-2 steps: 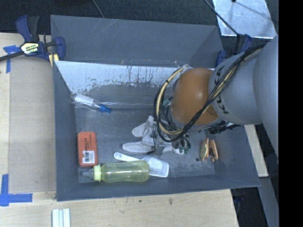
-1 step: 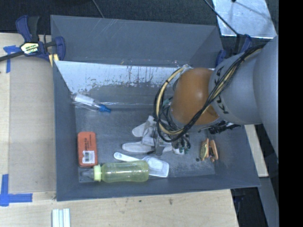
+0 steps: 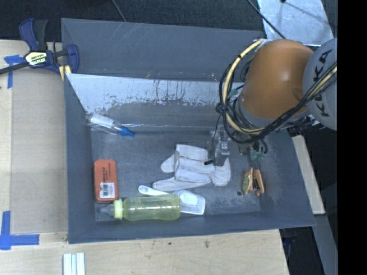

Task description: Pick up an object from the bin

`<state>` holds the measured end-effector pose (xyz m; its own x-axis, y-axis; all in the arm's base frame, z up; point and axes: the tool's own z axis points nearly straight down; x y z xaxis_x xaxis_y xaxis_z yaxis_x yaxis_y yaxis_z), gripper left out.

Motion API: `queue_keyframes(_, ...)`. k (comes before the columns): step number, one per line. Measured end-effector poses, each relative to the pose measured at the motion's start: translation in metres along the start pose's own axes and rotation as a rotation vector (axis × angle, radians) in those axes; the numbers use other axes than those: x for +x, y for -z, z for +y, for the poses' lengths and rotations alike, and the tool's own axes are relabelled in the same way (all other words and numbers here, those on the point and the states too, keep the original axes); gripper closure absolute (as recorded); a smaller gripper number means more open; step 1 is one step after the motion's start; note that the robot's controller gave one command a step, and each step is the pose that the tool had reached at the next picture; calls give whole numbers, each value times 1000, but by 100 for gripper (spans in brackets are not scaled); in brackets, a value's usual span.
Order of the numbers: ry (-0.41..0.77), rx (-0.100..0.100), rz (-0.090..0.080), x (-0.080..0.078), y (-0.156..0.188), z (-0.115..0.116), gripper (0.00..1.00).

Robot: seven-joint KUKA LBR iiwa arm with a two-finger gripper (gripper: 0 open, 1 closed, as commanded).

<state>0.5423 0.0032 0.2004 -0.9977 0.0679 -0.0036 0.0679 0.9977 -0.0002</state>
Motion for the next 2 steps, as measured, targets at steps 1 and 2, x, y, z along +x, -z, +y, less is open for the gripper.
queue_keyframes(1,0,0,0,0,0,0,0)
queue_keyframes(2,0,0,0,0,0,0,0)
